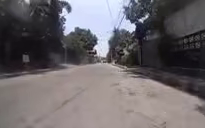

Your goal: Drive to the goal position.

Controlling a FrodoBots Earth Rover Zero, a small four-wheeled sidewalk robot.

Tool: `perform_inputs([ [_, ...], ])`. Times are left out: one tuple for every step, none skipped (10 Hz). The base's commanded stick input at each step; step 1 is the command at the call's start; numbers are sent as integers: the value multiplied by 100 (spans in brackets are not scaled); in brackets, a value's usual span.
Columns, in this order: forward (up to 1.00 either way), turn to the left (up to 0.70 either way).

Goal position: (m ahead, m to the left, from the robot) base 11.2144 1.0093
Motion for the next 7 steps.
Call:
perform_inputs([
  [85, 0],
  [85, -6],
  [85, -22],
  [85, -34],
  [85, -34],
  [85, -34],
  [85, -23],
])
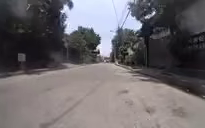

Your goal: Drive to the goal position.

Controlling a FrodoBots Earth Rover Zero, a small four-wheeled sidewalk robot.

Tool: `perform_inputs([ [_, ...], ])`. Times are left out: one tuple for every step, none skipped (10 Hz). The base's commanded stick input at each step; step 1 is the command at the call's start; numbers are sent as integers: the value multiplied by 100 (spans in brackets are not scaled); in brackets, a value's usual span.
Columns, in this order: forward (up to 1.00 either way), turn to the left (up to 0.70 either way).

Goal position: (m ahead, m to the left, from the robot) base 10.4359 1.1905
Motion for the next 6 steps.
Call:
perform_inputs([
  [85, -13],
  [85, -4],
  [85, -2],
  [85, -2],
  [85, -2],
  [85, -2],
])
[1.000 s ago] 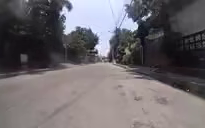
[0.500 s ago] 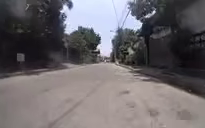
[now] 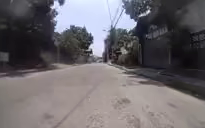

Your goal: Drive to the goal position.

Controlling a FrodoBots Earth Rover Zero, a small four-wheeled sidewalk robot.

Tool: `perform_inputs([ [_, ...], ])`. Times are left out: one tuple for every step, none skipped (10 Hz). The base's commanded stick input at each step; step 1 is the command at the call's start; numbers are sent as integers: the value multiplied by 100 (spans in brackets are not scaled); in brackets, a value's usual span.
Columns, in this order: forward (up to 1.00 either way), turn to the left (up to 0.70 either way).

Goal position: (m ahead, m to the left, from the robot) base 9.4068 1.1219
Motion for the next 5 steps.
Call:
perform_inputs([
  [85, -2],
  [85, -1],
  [85, 0],
  [85, 0],
  [85, -2],
])
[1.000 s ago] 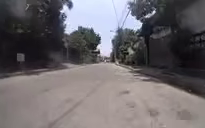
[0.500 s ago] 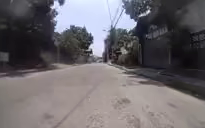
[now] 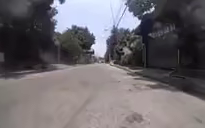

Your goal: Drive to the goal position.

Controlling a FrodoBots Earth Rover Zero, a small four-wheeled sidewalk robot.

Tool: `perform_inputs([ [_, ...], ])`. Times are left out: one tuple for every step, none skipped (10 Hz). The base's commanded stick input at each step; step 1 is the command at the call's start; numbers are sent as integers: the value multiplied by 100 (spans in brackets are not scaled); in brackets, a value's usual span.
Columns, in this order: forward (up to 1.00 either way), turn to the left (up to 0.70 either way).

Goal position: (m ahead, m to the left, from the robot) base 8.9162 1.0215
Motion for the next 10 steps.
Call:
perform_inputs([
  [85, -2],
  [85, -3],
  [85, -8],
  [85, -21],
  [85, -34],
  [85, -34],
  [85, -34],
  [85, -34],
  [85, -28],
  [85, -11],
])
